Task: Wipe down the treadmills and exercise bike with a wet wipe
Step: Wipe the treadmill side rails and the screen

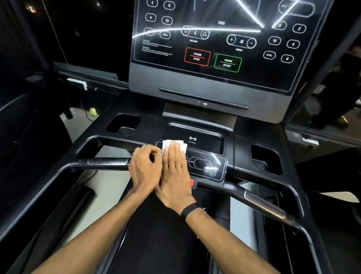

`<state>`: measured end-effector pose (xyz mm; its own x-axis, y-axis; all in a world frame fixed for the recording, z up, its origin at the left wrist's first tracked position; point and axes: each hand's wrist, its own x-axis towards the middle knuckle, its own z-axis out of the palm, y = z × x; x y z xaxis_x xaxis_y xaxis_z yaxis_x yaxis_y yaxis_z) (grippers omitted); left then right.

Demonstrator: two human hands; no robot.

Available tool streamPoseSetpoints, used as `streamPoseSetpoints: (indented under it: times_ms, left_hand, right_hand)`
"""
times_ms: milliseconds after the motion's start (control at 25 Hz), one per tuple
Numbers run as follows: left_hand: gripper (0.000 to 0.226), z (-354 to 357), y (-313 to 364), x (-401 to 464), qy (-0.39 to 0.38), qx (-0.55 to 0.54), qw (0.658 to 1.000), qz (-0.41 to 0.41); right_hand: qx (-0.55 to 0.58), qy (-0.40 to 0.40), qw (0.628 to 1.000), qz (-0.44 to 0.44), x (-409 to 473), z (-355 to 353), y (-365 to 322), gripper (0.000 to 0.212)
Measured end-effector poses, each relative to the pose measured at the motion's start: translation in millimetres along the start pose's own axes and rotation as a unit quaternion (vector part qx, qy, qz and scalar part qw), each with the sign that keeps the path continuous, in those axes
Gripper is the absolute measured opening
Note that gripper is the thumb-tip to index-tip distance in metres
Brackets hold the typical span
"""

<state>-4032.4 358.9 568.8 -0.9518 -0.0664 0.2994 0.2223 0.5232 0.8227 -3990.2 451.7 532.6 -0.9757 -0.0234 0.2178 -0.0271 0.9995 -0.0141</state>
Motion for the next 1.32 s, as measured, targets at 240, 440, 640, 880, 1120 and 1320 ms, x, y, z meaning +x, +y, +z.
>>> streamPoseSetpoints:
  times_ms: [240,440,640,880,1120,1320]
  left_hand:
    - [0.009,-14,-31,31,0.021,0.003,1.000,0.018]
    - [0.013,-9,-31,32,-0.011,-0.010,0.992,0.129]
    - [0.011,2,-28,26,-0.026,-0.037,0.984,0.175]
    - [0.019,8,-27,8,-0.060,-0.060,0.972,0.220]
    - [0.023,12,-26,10,-0.080,-0.039,0.961,0.261]
    - [0.020,15,-21,9,-0.087,-0.040,0.954,0.285]
  right_hand:
    - [-0.045,0.008,0.997,-0.056,17,8,-38,0.085]
    - [-0.022,0.016,0.999,-0.045,-3,11,-27,0.080]
    - [-0.027,0.031,0.997,0.068,-61,8,26,0.074]
    - [-0.013,0.057,0.986,0.158,-98,1,69,0.100]
    - [0.026,0.094,0.969,0.227,-103,-11,78,0.096]
    - [0.161,0.184,0.924,0.294,-98,-22,88,0.057]
